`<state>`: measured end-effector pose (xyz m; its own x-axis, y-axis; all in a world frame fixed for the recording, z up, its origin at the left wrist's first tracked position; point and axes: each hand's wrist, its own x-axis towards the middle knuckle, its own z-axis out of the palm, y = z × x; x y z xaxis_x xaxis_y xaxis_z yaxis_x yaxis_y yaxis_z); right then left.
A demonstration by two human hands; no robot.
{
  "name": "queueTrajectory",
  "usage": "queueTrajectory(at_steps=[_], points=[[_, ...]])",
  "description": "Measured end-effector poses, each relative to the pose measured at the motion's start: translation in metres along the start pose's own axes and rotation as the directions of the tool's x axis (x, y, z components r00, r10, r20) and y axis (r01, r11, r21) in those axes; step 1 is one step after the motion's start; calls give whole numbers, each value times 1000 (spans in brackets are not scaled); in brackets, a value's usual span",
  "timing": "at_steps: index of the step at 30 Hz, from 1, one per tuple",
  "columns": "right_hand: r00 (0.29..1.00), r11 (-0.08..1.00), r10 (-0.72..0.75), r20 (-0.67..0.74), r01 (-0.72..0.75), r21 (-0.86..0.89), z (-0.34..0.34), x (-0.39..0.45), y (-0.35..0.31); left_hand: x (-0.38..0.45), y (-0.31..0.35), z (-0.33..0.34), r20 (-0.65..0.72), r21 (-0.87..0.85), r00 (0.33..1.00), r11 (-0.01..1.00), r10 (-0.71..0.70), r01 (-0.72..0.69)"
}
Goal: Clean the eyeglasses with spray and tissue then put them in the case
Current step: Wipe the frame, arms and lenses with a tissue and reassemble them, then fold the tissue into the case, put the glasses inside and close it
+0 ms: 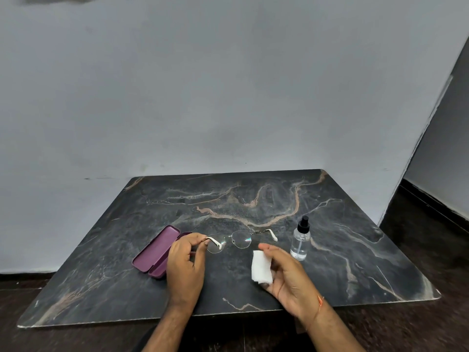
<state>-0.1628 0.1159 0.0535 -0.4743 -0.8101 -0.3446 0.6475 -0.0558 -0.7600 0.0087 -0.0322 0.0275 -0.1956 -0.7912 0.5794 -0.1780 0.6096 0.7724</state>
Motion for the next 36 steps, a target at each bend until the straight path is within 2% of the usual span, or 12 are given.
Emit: queueTrajectory(at_steps=[3, 8, 13, 17, 20, 28, 33, 36], points=[[994, 992, 74, -80, -82, -99, -5, -3, -12, -1, -2, 1, 31, 34, 999, 999, 18, -19], [977, 957, 110, -182, -154, -247, -2, -3, -29, -2, -1, 0, 105, 75, 988, 989, 117, -125], [982, 922, 78, -170, -136, -363, -6, 4, -33, 0, -2, -1, 107, 111, 983, 981, 148, -159], [987, 876, -66, -148, -14, -482, -13, 7, -32, 2, -7, 3, 142, 167, 985, 978, 102, -126], [984, 830, -117, -132, 24, -557, -17, 9, -31, 4, -9, 5, 154, 212, 985, 971, 81, -113], [978, 699, -166, -124, 28, -714, -21, 15, -25, 6, -16, 10, 224, 342, 973, 932, 48, -124], [977, 589, -163, -141, -18, -808, -25, 23, -22, 8, -18, 13, 275, 398, 961, 909, 13, -126], [974, 572, -181, -135, -7, -820, -27, 25, -21, 7, -18, 13, 287, 414, 958, 899, 19, -141]])
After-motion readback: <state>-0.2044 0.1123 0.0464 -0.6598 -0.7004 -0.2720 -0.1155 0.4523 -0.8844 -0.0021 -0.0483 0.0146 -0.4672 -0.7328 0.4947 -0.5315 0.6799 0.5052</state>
